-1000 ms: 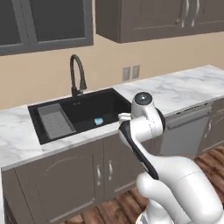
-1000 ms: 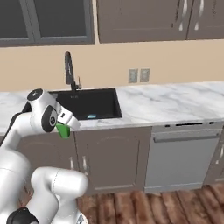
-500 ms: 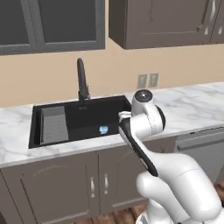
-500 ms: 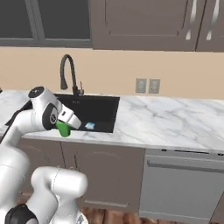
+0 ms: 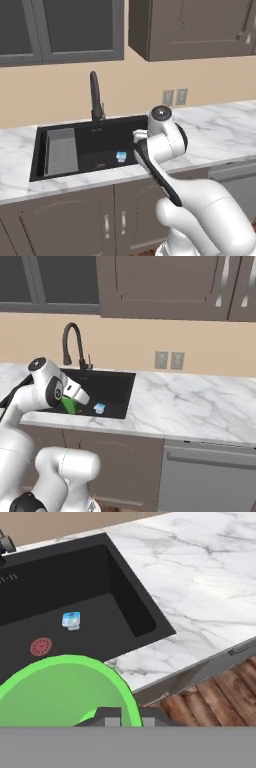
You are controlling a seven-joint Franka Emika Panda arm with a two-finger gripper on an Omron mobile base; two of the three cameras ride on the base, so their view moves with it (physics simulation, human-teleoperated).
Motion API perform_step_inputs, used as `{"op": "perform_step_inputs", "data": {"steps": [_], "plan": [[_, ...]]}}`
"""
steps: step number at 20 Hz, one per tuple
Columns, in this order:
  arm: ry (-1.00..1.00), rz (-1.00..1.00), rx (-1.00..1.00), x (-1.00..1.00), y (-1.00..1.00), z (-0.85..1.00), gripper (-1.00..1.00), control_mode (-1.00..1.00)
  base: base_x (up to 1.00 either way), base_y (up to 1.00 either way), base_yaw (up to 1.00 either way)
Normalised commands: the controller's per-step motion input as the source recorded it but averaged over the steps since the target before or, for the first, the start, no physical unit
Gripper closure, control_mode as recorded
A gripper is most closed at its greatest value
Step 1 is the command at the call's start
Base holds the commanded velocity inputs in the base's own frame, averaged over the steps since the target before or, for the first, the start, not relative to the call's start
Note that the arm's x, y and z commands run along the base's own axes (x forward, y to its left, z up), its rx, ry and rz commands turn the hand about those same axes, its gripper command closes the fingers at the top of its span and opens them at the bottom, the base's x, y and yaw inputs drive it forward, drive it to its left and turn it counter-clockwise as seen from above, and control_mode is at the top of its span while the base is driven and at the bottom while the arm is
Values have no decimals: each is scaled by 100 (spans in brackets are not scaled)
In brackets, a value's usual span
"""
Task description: Pick the cup and saucepan and place them in the sink. Then turn on the water.
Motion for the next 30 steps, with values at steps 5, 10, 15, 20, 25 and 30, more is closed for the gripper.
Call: {"op": "perform_step_inputs", "data": {"steps": [5,10,15,20,25,30], "plan": [[0,0,0,0,0,0,100,100,55,19,2],[0,0,0,0,0,0,100,100,7,-6,7],[0,0,0,0,0,0,100,100,6,-5,5],[0,0,0,0,0,0,100,100,1,-3,1],[0,0,0,0,0,0,100,100,1,0,0],[0,2,0,14,0,-2,100,-100,0,0,0]]}}
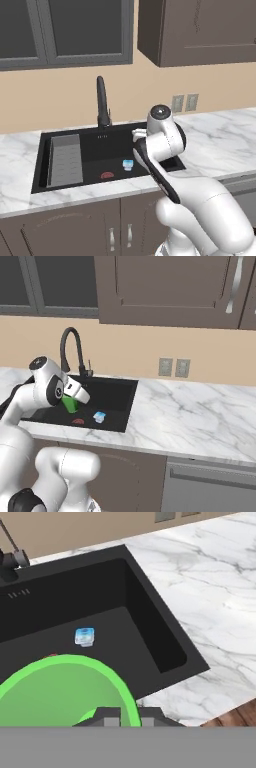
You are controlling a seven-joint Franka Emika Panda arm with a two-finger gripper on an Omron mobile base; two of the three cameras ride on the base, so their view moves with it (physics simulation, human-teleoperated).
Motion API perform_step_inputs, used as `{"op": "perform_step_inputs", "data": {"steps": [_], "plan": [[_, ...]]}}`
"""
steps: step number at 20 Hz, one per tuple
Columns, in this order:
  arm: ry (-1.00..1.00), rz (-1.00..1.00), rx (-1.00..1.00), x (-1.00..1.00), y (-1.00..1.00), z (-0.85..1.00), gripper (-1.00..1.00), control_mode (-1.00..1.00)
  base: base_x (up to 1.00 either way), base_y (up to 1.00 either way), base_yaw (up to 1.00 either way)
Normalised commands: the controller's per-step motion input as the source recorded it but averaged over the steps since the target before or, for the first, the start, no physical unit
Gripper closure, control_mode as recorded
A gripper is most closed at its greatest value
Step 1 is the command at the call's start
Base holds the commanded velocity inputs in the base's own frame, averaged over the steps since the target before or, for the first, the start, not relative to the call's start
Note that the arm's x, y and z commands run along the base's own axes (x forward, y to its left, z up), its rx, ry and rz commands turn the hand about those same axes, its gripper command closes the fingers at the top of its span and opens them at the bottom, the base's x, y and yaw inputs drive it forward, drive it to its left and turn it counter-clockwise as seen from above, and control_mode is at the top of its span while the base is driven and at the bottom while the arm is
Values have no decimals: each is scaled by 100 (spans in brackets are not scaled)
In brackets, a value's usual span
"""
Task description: Pick the cup and saucepan and place them in the sink. Then turn on the water.
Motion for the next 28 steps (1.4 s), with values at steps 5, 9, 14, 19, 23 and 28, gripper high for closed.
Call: {"op": "perform_step_inputs", "data": {"steps": [5,9,14,19,23,28], "plan": [[-1,9,3,48,-14,-22,100,-100,0,0,0],[1,13,3,45,-21,-28,100,-100,0,0,0],[13,21,0,65,0,-47,100,-100,0,0,0],[7,17,0,52,2,-39,100,-100,0,0,0],[0,9,0,44,18,-19,100,-100,0,0,0],[0,0,0,24,37,-28,100,-100,0,0,0]]}}
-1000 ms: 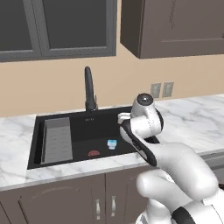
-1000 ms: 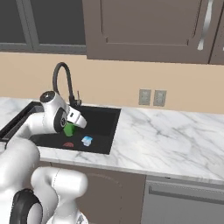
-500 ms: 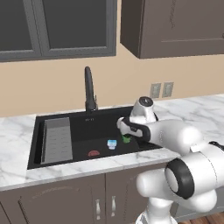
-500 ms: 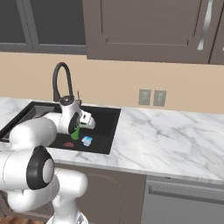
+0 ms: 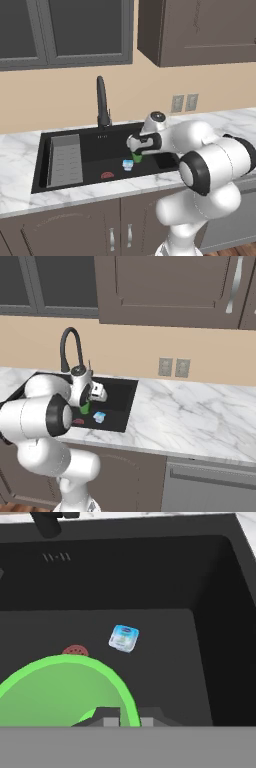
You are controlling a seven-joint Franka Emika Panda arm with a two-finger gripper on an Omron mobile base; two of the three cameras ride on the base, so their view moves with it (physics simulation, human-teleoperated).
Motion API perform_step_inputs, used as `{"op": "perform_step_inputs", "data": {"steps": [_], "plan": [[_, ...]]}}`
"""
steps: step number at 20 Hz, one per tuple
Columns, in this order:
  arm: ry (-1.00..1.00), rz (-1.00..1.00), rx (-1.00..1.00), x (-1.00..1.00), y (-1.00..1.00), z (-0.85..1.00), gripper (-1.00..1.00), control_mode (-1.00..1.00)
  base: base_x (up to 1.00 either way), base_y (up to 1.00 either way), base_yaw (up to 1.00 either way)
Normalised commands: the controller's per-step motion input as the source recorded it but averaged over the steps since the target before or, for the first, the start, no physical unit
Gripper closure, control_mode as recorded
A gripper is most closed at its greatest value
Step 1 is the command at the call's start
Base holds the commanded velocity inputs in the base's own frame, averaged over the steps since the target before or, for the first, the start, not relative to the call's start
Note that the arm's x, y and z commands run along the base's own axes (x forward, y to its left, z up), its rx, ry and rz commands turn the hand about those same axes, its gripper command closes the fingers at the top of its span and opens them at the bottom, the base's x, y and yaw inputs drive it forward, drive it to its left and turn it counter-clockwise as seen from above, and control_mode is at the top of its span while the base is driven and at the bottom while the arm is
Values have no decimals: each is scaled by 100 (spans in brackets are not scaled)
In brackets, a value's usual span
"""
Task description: Pick the cup and saucepan and place them in the sink. Then turn on the water.
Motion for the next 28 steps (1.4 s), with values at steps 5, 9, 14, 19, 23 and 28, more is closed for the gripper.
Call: {"op": "perform_step_inputs", "data": {"steps": [5,9,14,19,23,28], "plan": [[0,-8,0,6,24,-43,100,-100,0,0,0],[0,-13,1,20,28,-33,100,-100,0,0,0],[-1,-11,4,17,36,-27,100,-100,0,0,0],[-1,-9,1,7,33,-40,100,-100,0,0,0],[-2,0,1,15,2,-39,100,-100,0,0,0],[-2,0,0,18,0,-49,100,-100,0,0,0]]}}
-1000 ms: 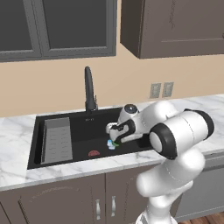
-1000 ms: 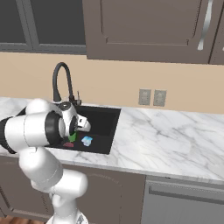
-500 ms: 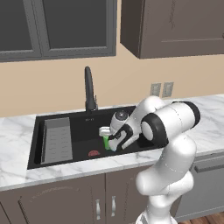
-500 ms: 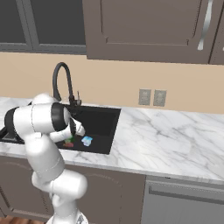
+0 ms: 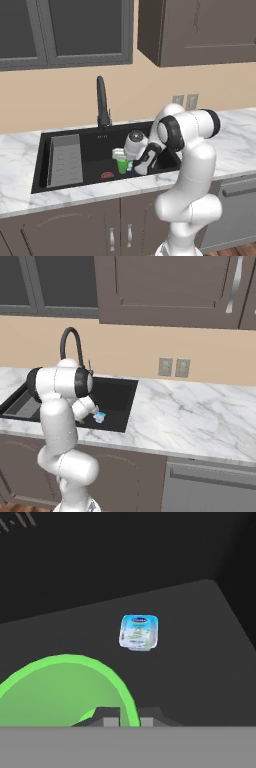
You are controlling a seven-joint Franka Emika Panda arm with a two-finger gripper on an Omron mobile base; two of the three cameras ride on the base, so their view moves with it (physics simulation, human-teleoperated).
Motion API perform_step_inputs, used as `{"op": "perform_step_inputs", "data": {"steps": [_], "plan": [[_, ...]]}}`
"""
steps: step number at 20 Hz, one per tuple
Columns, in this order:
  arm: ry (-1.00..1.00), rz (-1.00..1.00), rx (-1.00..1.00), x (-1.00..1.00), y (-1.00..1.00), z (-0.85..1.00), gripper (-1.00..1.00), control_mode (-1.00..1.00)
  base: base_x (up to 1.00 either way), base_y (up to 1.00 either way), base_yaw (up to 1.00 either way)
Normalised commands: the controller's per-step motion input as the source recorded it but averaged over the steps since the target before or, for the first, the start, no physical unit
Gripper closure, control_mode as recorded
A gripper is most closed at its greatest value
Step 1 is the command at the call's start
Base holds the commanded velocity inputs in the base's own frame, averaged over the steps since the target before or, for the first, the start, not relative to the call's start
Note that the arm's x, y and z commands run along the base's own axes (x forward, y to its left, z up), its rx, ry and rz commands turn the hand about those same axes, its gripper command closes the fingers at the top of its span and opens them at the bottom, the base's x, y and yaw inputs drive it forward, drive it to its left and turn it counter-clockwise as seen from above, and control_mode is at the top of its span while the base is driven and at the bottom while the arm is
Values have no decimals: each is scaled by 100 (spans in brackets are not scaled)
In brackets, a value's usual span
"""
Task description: Pick the cup and saucepan and place them in the sink. Then turn on the water.
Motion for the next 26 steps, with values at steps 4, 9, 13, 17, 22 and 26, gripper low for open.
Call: {"op": "perform_step_inputs", "data": {"steps": [4,9,13,17,22,26], "plan": [[0,0,0,24,0,-37,100,-100,0,0,0],[0,0,0,9,1,-19,100,-100,0,0,0],[0,0,0,6,0,-10,100,-100,0,0,0],[0,0,0,5,0,0,-100,-100,0,0,0],[0,0,0,9,0,-2,-100,-100,0,0,0],[0,1,0,6,0,-1,-100,-100,0,0,0]]}}
